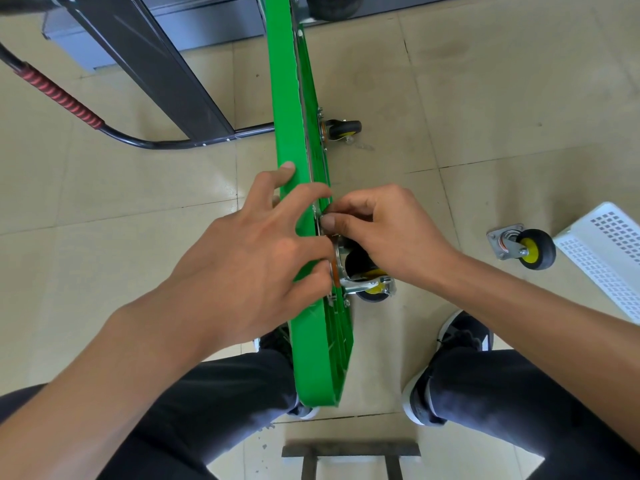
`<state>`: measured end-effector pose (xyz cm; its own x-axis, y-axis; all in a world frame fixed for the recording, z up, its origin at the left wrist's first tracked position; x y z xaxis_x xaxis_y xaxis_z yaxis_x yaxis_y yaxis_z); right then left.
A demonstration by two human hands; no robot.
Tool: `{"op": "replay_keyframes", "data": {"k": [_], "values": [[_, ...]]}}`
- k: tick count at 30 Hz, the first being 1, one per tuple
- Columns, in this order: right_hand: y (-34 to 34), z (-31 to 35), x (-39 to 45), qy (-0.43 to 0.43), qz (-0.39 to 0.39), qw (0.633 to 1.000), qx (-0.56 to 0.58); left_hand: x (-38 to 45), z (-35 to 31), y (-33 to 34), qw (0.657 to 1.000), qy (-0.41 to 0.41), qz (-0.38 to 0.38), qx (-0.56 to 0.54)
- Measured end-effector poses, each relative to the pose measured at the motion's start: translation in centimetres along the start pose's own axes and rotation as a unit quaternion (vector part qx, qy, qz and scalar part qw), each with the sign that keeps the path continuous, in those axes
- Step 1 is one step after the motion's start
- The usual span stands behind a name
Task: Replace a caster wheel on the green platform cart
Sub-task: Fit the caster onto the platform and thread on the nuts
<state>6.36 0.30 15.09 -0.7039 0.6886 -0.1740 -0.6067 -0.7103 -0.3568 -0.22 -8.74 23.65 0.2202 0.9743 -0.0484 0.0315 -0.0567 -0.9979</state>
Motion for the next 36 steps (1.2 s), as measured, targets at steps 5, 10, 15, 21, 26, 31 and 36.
{"op": "replay_keyframes", "data": {"k": [5, 10, 15, 21, 26, 31, 36], "values": [[-0.2, 0.1, 0.0, -0.007, 0.001, 1.000, -0.028, 0.0, -0.1, 0.0, 1.000, 0.000, 0.002, 0.001], [-0.2, 0.1, 0.0, 0.004, 0.006, 1.000, -0.023, 0.0, 0.0, 0.0, 1.000, 0.000, 0.002, -0.002], [-0.1, 0.3, 0.0, 0.001, 0.019, 1.000, 0.005, 0.0, 0.0, 0.0, 1.000, 0.001, 0.000, -0.006], [-0.1, 1.2, -0.2, -0.037, 0.013, 0.998, -0.049, 0.0, 0.0, 0.0, 1.000, 0.001, 0.002, -0.005], [0.1, 1.6, -0.5, -0.069, 0.004, 0.994, -0.079, 0.0, 0.0, 0.1, 1.000, 0.001, 0.003, -0.006], [0.0, 1.5, -0.3, -0.057, 0.007, 0.997, -0.060, 0.0, 0.0, 0.1, 1.000, -0.002, 0.003, -0.008], [-0.3, 1.6, -0.4, -0.067, -0.013, 0.996, -0.051, 0.0, 0.0, 0.2, 1.000, -0.002, 0.005, -0.005]]}}
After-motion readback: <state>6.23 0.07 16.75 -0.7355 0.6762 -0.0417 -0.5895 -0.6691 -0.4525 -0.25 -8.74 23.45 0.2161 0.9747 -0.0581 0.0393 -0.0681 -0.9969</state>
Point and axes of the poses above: each hand's wrist, its own x-axis towards the middle knuckle, its own y-axis out of the palm, z = x × y, the point moved 9 cm from there along x, towards the middle knuckle, and after that the axes turned 2 degrees about -x, right-handed, at the moved point
